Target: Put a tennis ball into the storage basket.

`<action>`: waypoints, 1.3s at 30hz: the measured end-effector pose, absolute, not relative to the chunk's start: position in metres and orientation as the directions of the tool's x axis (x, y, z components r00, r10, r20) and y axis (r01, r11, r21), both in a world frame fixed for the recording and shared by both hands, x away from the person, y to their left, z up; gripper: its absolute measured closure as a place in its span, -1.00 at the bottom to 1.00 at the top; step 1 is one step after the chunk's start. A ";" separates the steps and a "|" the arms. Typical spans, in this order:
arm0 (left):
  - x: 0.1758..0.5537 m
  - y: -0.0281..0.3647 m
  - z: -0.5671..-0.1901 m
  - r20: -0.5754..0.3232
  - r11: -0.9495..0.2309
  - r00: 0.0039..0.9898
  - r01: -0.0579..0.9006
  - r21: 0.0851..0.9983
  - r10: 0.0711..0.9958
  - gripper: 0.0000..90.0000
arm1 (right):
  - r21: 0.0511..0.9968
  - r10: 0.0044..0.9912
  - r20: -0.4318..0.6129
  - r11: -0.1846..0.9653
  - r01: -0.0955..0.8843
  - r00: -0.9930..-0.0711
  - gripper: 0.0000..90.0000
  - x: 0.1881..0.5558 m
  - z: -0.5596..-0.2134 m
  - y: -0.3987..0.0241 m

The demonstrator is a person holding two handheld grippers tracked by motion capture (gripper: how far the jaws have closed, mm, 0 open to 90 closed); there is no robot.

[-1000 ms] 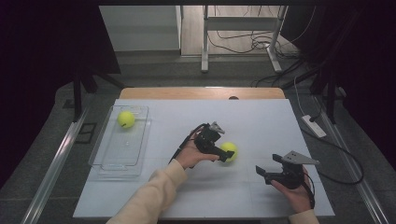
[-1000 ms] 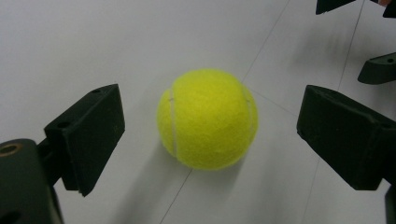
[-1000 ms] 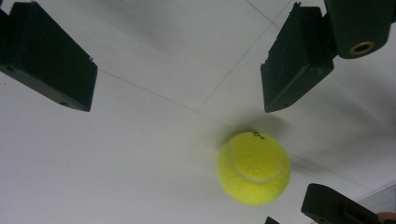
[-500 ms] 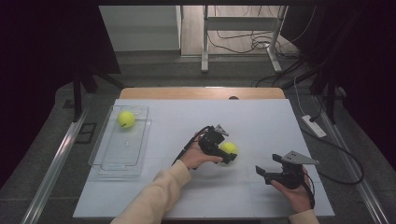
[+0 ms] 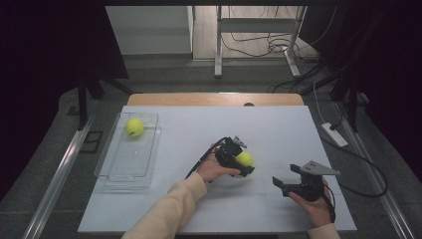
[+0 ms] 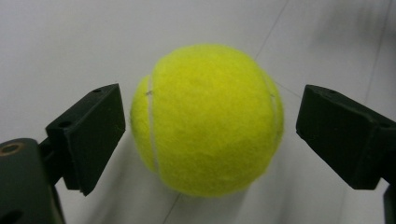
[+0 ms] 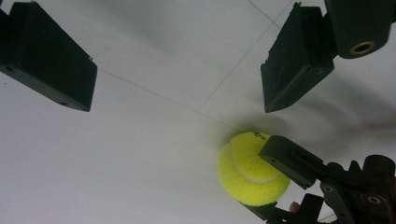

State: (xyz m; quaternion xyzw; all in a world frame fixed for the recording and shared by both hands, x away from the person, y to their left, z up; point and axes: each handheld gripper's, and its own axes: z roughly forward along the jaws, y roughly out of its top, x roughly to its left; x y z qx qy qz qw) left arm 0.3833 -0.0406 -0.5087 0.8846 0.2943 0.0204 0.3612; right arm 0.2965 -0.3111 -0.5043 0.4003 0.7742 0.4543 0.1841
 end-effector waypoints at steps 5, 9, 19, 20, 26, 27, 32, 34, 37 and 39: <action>0.383 -0.041 -0.511 -0.165 -0.570 0.823 0.506 0.648 0.543 -0.64 | 0.851 0.787 0.079 0.267 0.453 -0.612 -0.76 0.296 -0.504 -0.311; 0.382 -0.040 -0.511 -0.160 -0.572 0.822 0.506 0.645 0.547 -0.43 | 0.851 0.787 0.077 0.268 0.452 -0.612 -0.76 0.296 -0.504 -0.311; 0.380 -0.038 -0.507 -0.150 -0.573 0.830 0.490 0.657 0.538 -0.40 | 0.851 0.790 0.075 0.267 0.452 -0.609 -0.76 0.296 -0.504 -0.312; 0.380 -0.037 -0.505 -0.149 -0.563 0.827 0.489 0.666 0.542 -0.40 | 0.851 0.790 0.075 0.267 0.451 -0.609 -0.76 0.296 -0.504 -0.312; 0.377 -0.031 -0.498 -0.143 -0.543 0.823 0.482 0.687 0.550 -0.40 | 0.852 0.790 0.075 0.266 0.450 -0.609 -0.76 0.296 -0.504 -0.312; 0.377 -0.030 -0.497 -0.138 -0.544 0.824 0.479 0.689 0.550 -0.40 | 0.852 0.790 0.076 0.265 0.451 -0.608 -0.76 0.296 -0.504 -0.312; 0.376 -0.027 -0.493 -0.140 -0.528 0.821 0.476 0.703 0.554 -0.40 | 0.854 0.791 0.084 0.255 0.452 -0.606 -0.76 0.296 -0.503 -0.312; 0.375 -0.025 -0.491 -0.144 -0.521 0.818 0.478 0.707 0.556 -0.40 | 0.855 0.792 0.084 0.254 0.451 -0.605 -0.76 0.296 -0.503 -0.312; 0.374 -0.022 -0.486 -0.141 -0.512 0.818 0.472 0.718 0.557 -0.40 | 0.857 0.792 0.086 0.251 0.450 -0.605 -0.76 0.296 -0.502 -0.311; 0.373 -0.019 -0.483 -0.140 -0.504 0.816 0.471 0.724 0.561 -0.40 | 0.856 0.790 0.082 0.256 0.449 -0.607 -0.76 0.296 -0.501 -0.310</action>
